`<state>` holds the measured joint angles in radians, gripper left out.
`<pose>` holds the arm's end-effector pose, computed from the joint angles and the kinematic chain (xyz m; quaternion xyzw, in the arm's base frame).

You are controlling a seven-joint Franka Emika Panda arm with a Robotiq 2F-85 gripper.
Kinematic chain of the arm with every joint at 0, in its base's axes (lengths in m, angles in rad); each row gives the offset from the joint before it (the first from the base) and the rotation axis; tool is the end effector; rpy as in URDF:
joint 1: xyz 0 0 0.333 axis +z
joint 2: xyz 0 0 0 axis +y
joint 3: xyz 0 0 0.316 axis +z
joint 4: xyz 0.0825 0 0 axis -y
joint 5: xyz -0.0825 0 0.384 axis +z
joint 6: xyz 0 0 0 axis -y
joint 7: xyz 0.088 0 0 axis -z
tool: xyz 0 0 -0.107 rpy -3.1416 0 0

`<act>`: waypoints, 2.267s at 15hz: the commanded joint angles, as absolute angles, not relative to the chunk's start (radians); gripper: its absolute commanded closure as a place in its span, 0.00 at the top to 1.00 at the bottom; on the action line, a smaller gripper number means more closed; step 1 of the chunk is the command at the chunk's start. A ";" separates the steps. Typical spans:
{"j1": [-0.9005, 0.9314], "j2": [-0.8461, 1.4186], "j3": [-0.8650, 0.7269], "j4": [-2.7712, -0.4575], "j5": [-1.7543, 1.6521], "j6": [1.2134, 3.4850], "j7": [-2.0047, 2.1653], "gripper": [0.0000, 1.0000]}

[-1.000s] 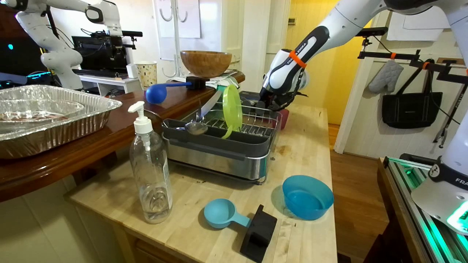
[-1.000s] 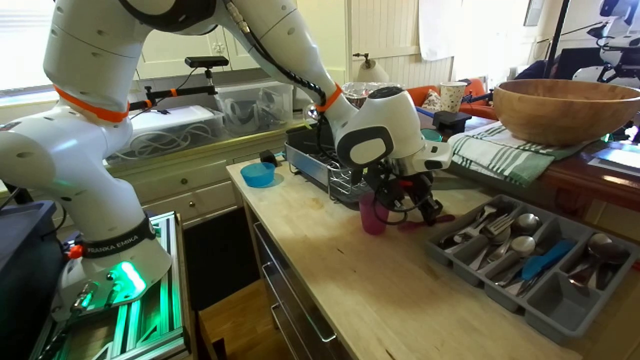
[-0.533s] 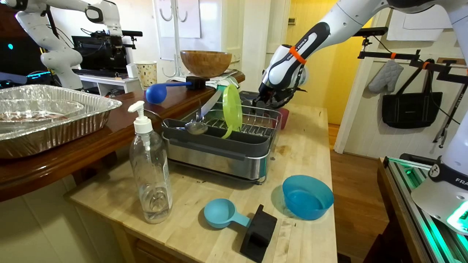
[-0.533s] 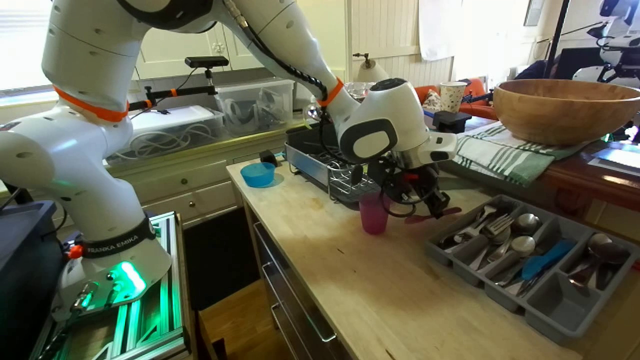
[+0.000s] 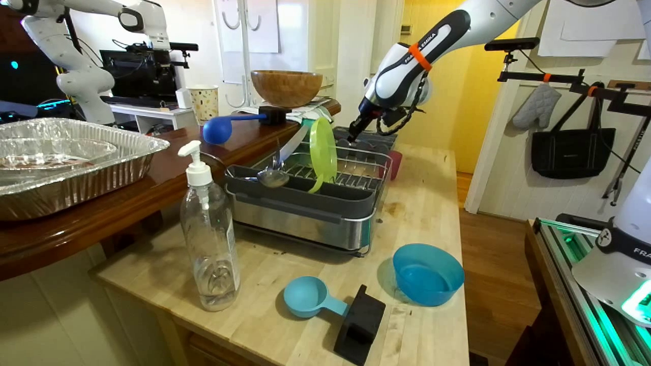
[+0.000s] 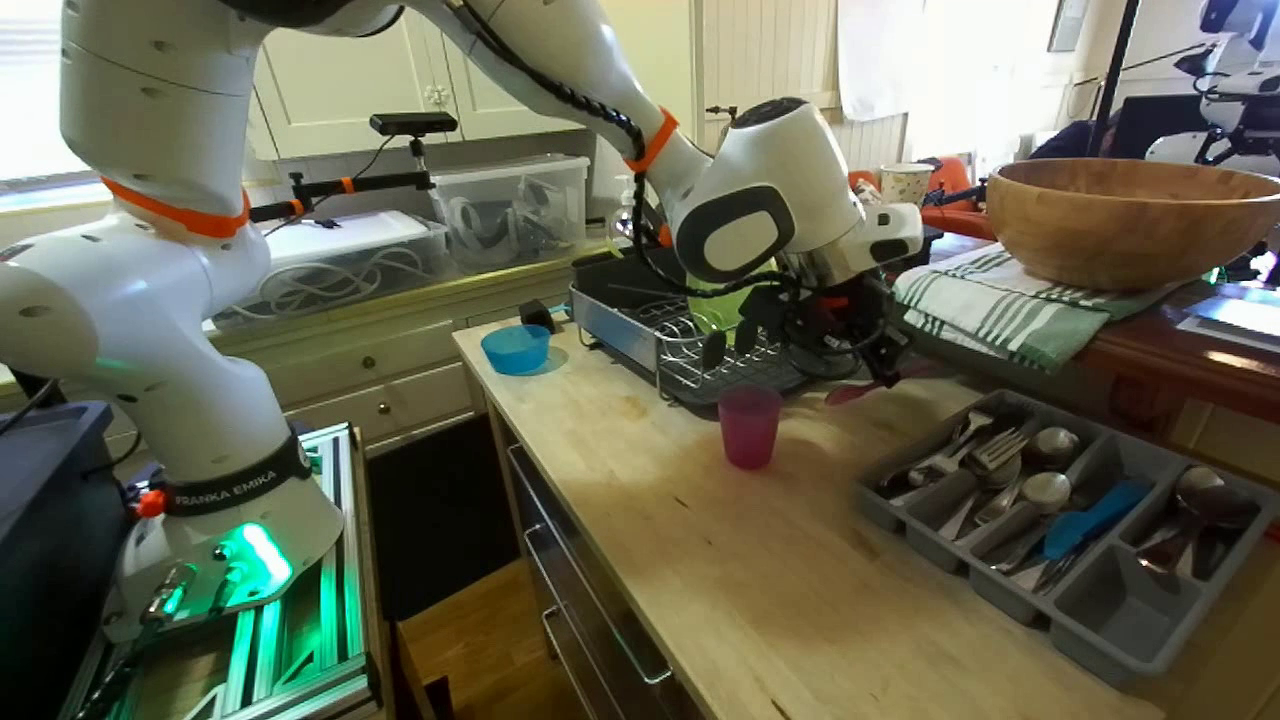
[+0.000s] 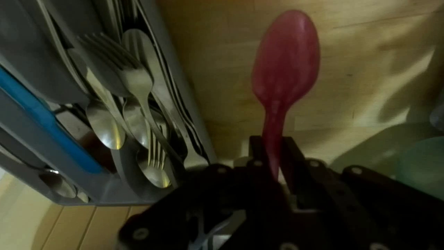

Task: Pick up the cup and make it stand upright then put the purple spoon back into it

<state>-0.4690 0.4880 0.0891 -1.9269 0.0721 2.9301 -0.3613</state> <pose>0.6158 -0.2564 0.2923 0.9650 -0.0514 0.2503 0.0595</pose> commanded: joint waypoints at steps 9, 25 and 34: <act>-0.632 0.282 0.273 -2.050 0.233 2.736 -0.742 0.04; -0.422 0.161 0.019 -2.113 0.227 2.556 -1.437 0.04; -0.310 0.099 -0.112 -2.122 -0.028 2.398 -1.522 0.04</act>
